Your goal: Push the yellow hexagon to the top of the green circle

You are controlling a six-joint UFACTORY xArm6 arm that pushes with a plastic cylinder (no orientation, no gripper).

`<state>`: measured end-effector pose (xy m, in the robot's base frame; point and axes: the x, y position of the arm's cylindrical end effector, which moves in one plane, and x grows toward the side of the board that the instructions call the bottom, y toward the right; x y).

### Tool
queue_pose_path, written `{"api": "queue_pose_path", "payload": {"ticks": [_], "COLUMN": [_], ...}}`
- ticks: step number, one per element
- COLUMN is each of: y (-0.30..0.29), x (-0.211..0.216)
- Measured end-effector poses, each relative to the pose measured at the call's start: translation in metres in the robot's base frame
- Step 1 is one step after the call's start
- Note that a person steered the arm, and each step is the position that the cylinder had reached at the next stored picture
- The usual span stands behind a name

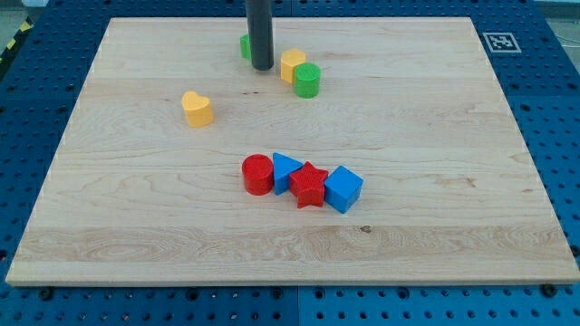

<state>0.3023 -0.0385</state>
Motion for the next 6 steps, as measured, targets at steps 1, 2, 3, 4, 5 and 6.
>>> {"api": "queue_pose_path", "payload": {"ticks": [1, 2, 3, 4, 5, 6], "y": [0.02, 0.032, -0.001, -0.055, -0.091, -0.089], "x": [0.0, 0.0, 0.001, 0.001, -0.018, -0.036]}}
